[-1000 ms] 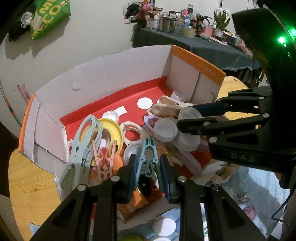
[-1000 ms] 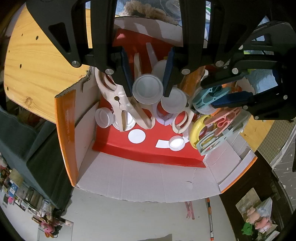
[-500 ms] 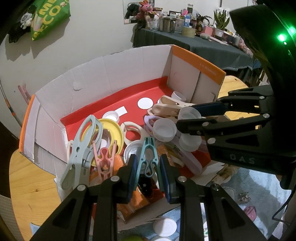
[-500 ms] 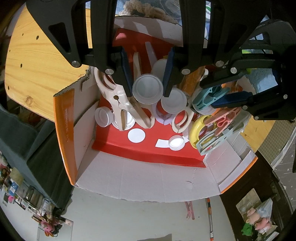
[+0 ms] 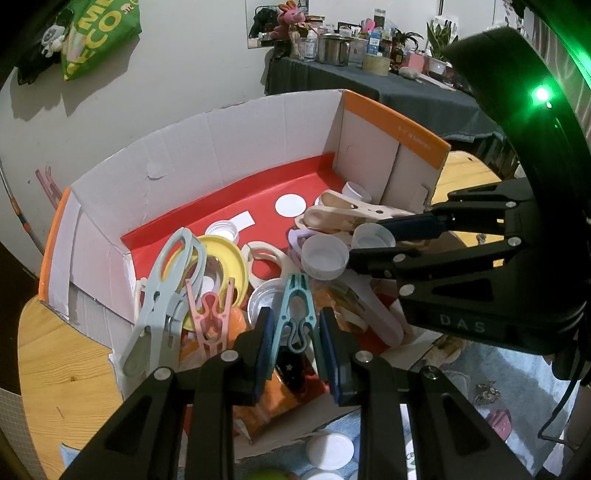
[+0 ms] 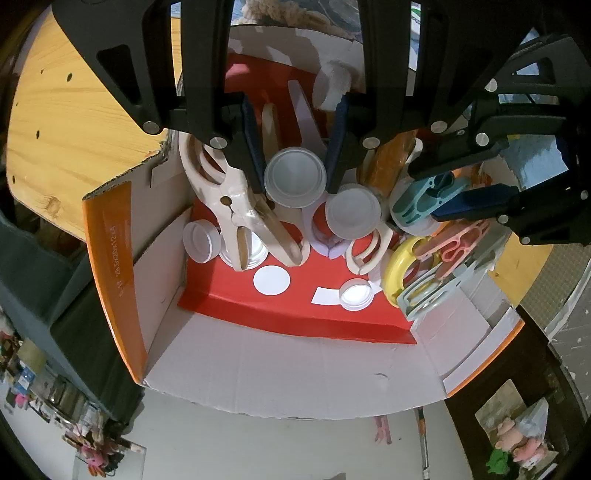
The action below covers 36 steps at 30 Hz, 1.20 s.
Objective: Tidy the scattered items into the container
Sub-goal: 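Lower the held green clip and clear cup down into the box, then open the right tool releasing the cup while the left tool releases the green clip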
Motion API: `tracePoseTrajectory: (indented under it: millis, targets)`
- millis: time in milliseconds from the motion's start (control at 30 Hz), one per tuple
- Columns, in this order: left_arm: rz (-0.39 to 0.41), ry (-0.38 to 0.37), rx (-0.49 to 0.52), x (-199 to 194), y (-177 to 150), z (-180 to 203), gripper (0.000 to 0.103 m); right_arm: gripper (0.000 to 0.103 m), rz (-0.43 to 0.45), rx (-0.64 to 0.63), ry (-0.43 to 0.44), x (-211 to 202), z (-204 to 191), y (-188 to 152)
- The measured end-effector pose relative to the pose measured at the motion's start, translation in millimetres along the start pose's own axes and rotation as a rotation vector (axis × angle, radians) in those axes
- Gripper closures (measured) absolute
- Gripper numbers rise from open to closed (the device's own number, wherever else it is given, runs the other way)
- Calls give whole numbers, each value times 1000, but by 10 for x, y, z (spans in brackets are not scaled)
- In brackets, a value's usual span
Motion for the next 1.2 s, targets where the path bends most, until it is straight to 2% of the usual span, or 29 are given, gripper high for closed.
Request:
tracePoseTrajectory:
  millis: [167,367,600,700,867,1067,1200]
  targets:
    - [-2,1,0,2,-6,1,76,72,0,4,2,11,2,-8]
    - [-4,0,0,7,-15,10,75,65,5,3,-22,17,8,-17]
    - [-2,-2,-2,-3,-18,9,75,64,7,-2,-27,5,7,-24]
    - [-2,2,0,-5,-16,8,75,55,7,-6,-14,-7,-18,-39]
    - [-1,1,-3,-11,-14,5,74,54,9,-23,-37,-14,-62,-41]
    - [6,1,-4,-26,-6,0,65,53,13,-26,-44,-29,-85,-54]
    - [13,5,-6,-59,5,-7,64,50,18,-29,-47,-44,-109,-53]
Point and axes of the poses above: each gripper's, at about its wrist camera, not at the fingertips, and x roughly the way its jaws point, z to its right, y to its top, the point moved 4 cm from there along x, roughly the way its jaws point, and after that the axes turned 1 degree about -y, right-handed, at the moved point
